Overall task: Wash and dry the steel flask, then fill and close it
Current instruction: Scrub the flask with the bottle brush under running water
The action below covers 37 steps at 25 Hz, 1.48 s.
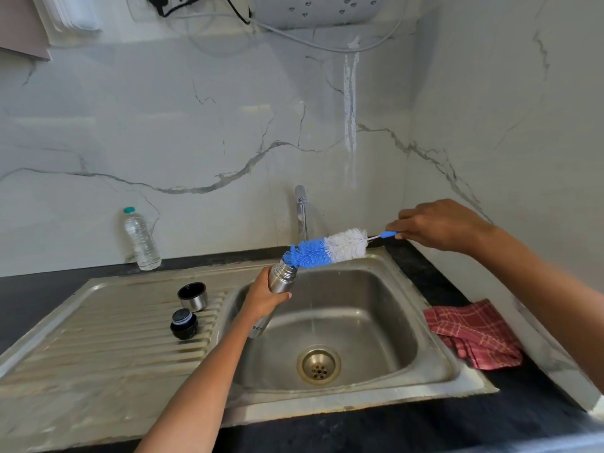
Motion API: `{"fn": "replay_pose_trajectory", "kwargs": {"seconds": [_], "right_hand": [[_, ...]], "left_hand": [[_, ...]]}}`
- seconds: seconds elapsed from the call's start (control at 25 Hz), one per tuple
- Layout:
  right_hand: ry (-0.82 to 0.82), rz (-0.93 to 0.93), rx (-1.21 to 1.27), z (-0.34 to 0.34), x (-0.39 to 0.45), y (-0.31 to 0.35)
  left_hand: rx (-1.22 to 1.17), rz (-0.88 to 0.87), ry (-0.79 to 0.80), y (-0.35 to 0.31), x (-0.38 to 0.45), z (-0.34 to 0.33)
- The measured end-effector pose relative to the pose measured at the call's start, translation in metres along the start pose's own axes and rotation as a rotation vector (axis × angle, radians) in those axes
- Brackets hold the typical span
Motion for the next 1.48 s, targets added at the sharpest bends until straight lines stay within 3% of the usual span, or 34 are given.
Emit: {"fn": "replay_pose_trajectory", "kwargs": {"seconds": [0.24,0.44,0.72,1.0,1.2,1.32,1.48], "right_hand": [[0.078,0.064,-0.067,0.011,0.007,-0.012],[0.018,0.170,-0.161,0.020,0.032,-0.016],[0.075,0.029,0.006,0.015,0.046,-0.036],[-0.192,0.326,-0.101,0.031,0.055,-0.012],[-0.292,0.310,-0.170,0.030,0.057,-0.009],[-0.174,0.221,0.017,0.021,0.060,-0.009],[-0.004,0.139,0.020,0.010,0.060,-0.011]], "left_hand": [[0.051,-0.071,0.081,0.001,-0.007,-0.007],[0.092,-0.124,0.096,-0.004,-0.014,-0.012],[0.066,-0.111,0.095,-0.006,-0.014,-0.006],[0.132,-0.118,0.063,-0.009,-0.016,-0.012],[0.129,-0.142,0.036,-0.012,-0.018,-0.014],[0.056,-0.100,0.012,-0.012,-0.024,-0.010],[0.019,-0.095,-0.006,-0.013,-0.027,-0.005]]}}
Point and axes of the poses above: each hand's wrist, its own x-axis towards the middle knuckle, its own z-axis out of the back of the hand, y = z × x, the point moved 7 cm from there along x, towards the middle knuckle, and after that the axes turned 11 degrees about -y, right-handed, at the moved point
